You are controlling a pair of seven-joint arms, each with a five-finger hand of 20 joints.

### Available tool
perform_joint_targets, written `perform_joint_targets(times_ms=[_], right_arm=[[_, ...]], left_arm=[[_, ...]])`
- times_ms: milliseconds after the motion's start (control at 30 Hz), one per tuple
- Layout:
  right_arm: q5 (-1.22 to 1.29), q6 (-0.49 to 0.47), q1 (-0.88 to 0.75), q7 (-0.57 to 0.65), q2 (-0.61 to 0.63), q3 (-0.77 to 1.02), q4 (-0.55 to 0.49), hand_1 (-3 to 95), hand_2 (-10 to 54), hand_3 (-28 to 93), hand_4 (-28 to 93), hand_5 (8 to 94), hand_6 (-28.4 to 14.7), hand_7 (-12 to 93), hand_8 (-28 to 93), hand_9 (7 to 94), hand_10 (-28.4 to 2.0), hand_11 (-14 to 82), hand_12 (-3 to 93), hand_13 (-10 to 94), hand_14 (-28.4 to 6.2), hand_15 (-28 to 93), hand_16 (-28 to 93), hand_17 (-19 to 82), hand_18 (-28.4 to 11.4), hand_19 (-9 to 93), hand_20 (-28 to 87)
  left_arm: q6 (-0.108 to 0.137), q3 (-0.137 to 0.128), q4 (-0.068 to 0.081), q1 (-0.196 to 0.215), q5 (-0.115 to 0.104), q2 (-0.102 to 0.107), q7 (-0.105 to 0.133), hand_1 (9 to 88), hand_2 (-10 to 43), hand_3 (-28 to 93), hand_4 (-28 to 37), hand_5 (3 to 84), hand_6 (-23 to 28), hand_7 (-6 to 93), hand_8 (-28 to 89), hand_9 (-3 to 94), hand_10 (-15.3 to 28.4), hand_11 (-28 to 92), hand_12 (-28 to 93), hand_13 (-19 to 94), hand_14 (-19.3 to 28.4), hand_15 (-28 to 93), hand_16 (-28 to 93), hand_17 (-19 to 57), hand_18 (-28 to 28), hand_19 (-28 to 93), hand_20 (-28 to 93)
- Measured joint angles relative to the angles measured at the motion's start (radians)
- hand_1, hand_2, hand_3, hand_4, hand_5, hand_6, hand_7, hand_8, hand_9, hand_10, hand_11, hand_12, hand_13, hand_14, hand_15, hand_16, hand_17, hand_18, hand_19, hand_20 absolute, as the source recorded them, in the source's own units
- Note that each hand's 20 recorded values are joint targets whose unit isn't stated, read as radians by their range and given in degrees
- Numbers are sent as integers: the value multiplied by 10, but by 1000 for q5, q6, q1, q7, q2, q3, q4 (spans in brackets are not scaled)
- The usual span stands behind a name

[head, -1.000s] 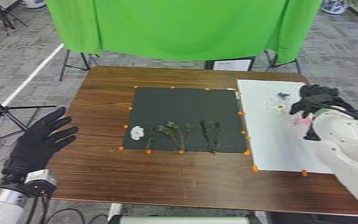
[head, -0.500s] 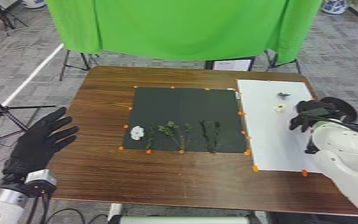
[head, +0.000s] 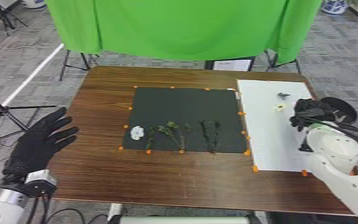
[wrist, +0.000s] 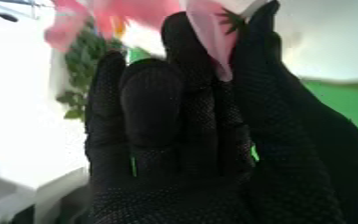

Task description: Arrange flowers

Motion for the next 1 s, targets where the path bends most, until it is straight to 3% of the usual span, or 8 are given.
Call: perform_joint_targets(times_ms=[233,467,767,1000], right_arm=[[-18,-2,50,-13,-3,-54,-23,448,-68,862,-282,687,34,490,-37,841,-63,219,445,719,-50,704,291,238,-170,654,374],[-35,29,255,-111,-46,-278,-41,447,-71,865,-283,693,33,483,-34,845,-63,211,450,719,-48,705,292,238,-169,654,374],[-40,60,525,-251,-265,-524,2,444,-74,868,-283,695,34,480,-32,847,-61,210,452,720,-48,705,293,237,-167,652,373],[-81,47,608,-342,-444,-596,70,443,-76,870,-283,695,35,480,-32,848,-60,207,453,721,-48,706,294,237,-166,651,373]], left_arm=[[0,-2,-1,0,0,-1,0,241,-31,715,-283,267,39,200,-111,228,119,218,172,184,160,403,-12,-97,214,426,123],[0,0,-1,-1,0,0,-4,242,-31,716,-283,266,38,201,-111,227,119,215,172,183,161,404,-13,-98,215,426,123],[0,20,3,-27,0,7,-10,242,-31,715,-283,267,38,200,-111,227,119,217,172,183,161,404,-13,-99,215,426,123],[1,21,3,-30,0,10,-10,241,-32,717,-283,266,38,201,-111,227,119,218,172,183,160,404,-13,-98,215,426,123]])
